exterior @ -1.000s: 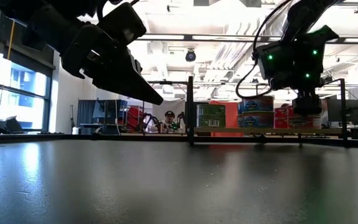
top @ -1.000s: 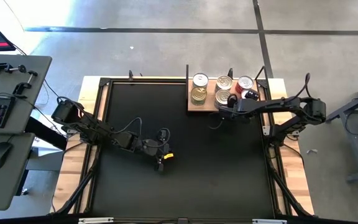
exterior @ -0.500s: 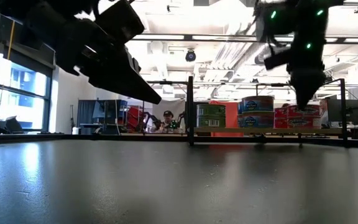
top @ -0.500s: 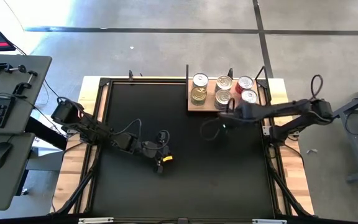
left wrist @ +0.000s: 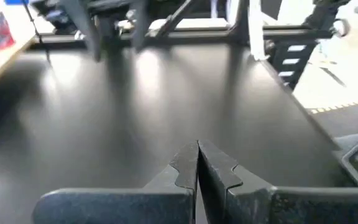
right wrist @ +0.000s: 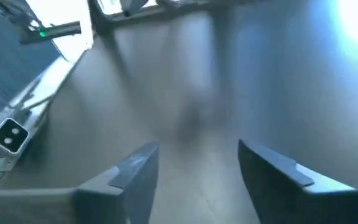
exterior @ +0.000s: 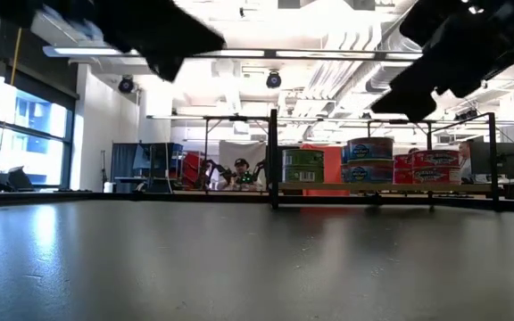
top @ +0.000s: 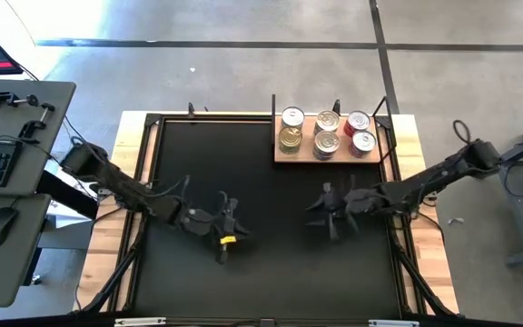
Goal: Stack canned seafood by type on shelf
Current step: Return to Home Position
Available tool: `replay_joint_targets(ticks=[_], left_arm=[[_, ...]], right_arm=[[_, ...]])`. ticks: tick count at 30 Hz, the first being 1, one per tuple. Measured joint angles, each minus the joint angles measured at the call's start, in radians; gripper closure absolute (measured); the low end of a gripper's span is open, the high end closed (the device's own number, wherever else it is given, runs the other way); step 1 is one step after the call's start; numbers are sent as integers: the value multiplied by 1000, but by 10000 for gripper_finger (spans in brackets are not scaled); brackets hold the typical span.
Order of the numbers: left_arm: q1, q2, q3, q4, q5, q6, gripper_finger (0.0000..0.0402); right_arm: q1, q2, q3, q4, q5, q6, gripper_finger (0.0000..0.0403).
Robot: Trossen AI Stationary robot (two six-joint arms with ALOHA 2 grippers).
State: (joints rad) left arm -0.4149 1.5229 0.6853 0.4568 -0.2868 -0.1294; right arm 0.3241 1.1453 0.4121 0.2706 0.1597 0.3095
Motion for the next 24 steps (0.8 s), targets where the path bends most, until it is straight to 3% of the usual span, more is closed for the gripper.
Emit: replay_joint_targets(ticks=[10, 14, 20, 24], left_arm=[[69, -257, -1, -205, -20, 35, 401], [130, -337, -2, -286, -20, 35, 401], [212, -457, -12, -385, -20, 64, 401], [264, -576, -120, -339, -16, 53, 401]], right_arm=[[-129, -468, -195, -21, -249, -152, 325], [-157, -645, -282, -14, -269, -152, 371], [-161, -828, -403, 23, -271, -131, 400], [-161, -869, -402, -26, -266, -106, 397]])
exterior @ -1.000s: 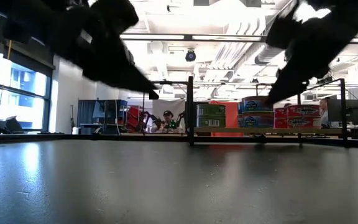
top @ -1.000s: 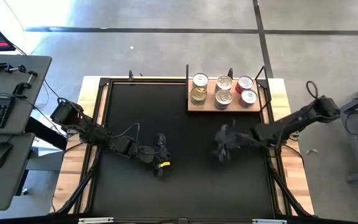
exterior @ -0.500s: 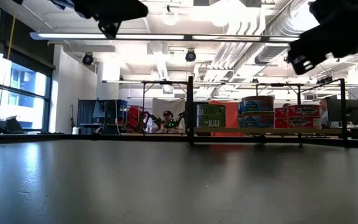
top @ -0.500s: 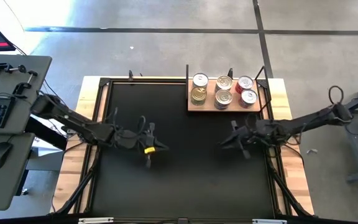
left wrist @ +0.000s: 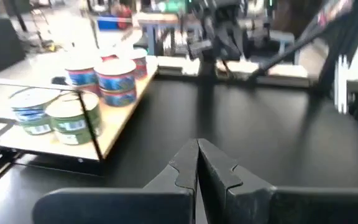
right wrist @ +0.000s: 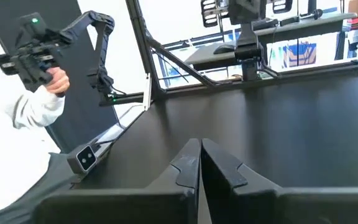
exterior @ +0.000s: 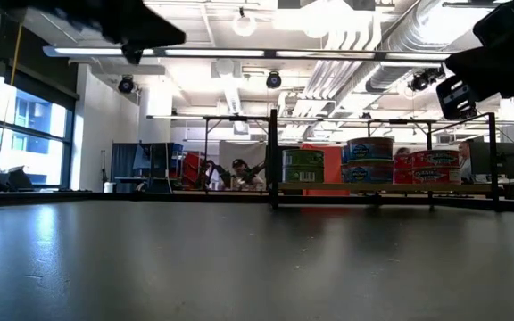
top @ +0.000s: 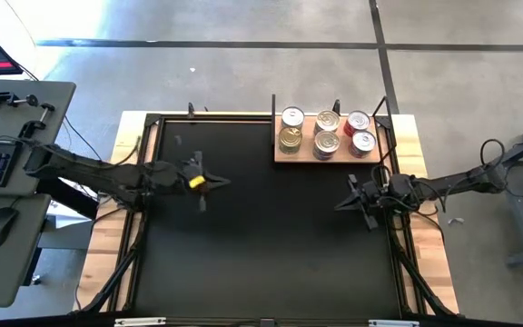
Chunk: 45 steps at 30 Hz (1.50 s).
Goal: Stack canned seafood by type on shelf
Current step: Return to Home Position
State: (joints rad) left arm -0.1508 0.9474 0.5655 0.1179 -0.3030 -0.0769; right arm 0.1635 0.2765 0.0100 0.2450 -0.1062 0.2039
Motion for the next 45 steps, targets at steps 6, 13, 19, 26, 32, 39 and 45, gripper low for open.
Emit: replay_joint_targets(ticks=[6, 13, 19, 26, 32, 39, 45], left_arm=[[64, -239, -186, 99, 70, -34, 401], [114, -535, -355, 80, 142, -54, 401], [130, -751, -471, 52, 251, -48, 401], [132, -945, -548, -41, 293, -16, 401], [133, -945, -553, -100, 294, 11, 401], [108, -905, -553, -111, 323, 116, 401], [101, -862, -553, -112, 316, 71, 401]], right_arm=[[0, -2, 0, -33, 1, -29, 396], [0, -2, 0, -108, 3, -22, 396], [0, -2, 0, -140, 4, -22, 396], [0, -2, 0, -152, 4, -22, 396], [0, -2, 0, -160, 4, -22, 396], [0, -1, -1, -163, 4, -22, 396], [0, -1, -1, -177, 5, -22, 396]])
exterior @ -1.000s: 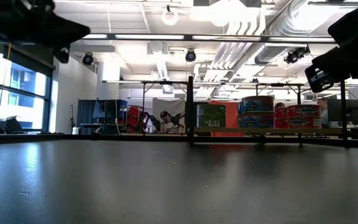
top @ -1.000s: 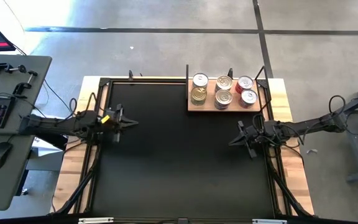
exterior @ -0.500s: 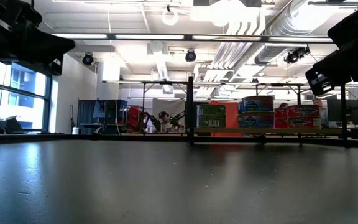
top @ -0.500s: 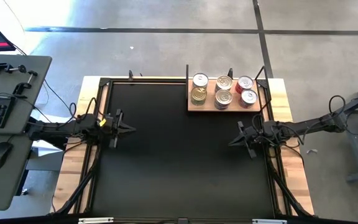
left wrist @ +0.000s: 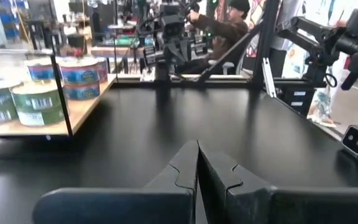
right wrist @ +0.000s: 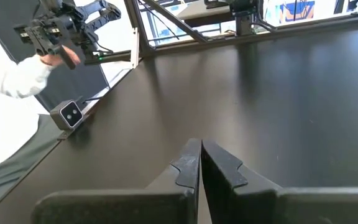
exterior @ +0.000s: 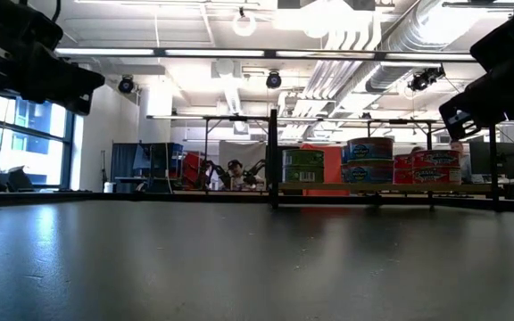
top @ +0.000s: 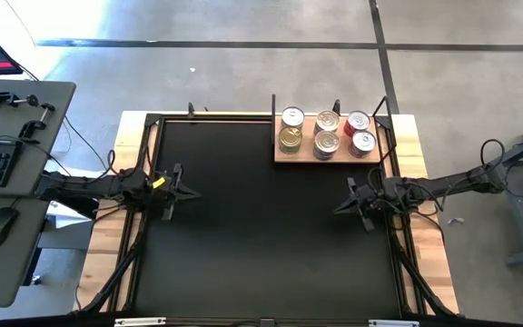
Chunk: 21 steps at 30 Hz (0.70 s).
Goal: Stack canned seafood by type on shelf
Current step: Return to Home Position
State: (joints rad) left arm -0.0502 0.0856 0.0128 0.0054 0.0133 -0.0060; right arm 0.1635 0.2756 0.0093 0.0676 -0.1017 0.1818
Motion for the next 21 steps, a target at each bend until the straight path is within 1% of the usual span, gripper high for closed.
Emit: replay_joint_targets(ticks=[8, 11, 16, 21], left_arm=[[0, 6, 0, 0, -2, -16, 401], [0, 6, 0, 0, -2, -16, 401], [-1, 5, 0, 0, -2, -16, 401], [-6, -20, 0, 0, -2, -17, 401]], right_arm=[[0, -3, 0, -38, 0, 0, 396], [-1, -31, 0, -41, 0, 0, 396], [-38, -118, 0, -41, 1, 0, 396], [-97, -256, 0, -38, 3, 0, 396]])
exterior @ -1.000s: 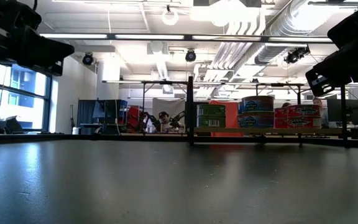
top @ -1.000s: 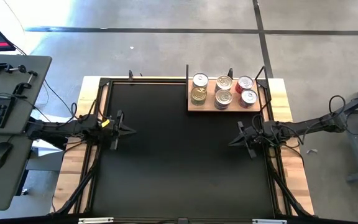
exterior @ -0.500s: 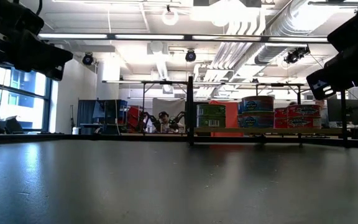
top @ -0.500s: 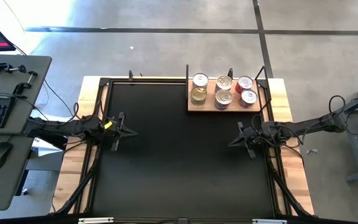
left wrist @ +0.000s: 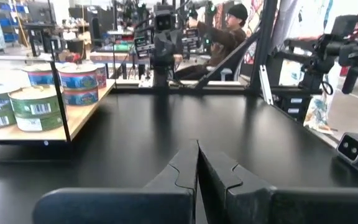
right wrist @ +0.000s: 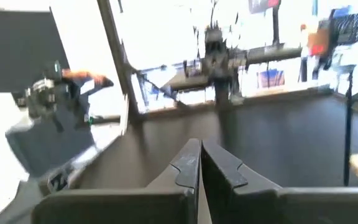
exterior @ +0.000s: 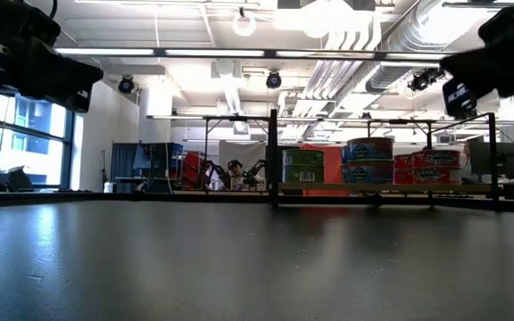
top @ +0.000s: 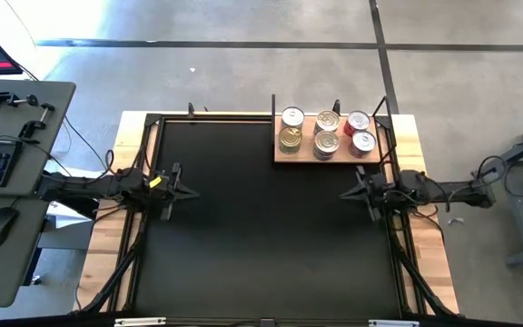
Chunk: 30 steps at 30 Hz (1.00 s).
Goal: Stack canned seafood by type on shelf
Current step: Return to Home Position
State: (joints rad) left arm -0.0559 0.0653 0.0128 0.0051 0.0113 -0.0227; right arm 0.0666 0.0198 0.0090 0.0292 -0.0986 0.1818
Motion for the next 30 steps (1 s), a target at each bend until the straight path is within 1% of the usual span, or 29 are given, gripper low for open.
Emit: replay_joint_targets(ticks=[1, 4, 6, 10, 17, 26, 28, 30], left_arm=[[0, -8, 0, 0, 0, 0, 401], [0, -46, 0, 0, 0, 0, 401], [0, -64, 0, 10, 0, -1, 401], [0, -62, -1, 32, 0, -1, 401], [0, -61, -1, 11, 3, -1, 401], [0, -61, -1, 14, 3, -1, 401], [0, -61, -1, 14, 3, 21, 401], [1, -61, -1, 15, 0, 113, 401]], right_arm=[[-10, -20, 0, 4, 0, 0, 396], [-33, -16, 0, 50, 0, 0, 396], [-44, -20, 0, 47, 2, 0, 396], [-75, -20, 0, 28, 2, 0, 396], [-130, -14, 0, 0, 3, 0, 396], [-135, -13, 0, 0, 2, 0, 396], [-135, -13, 0, -1, 9, -64, 396], [-136, -13, 0, -4, 32, -185, 396]])
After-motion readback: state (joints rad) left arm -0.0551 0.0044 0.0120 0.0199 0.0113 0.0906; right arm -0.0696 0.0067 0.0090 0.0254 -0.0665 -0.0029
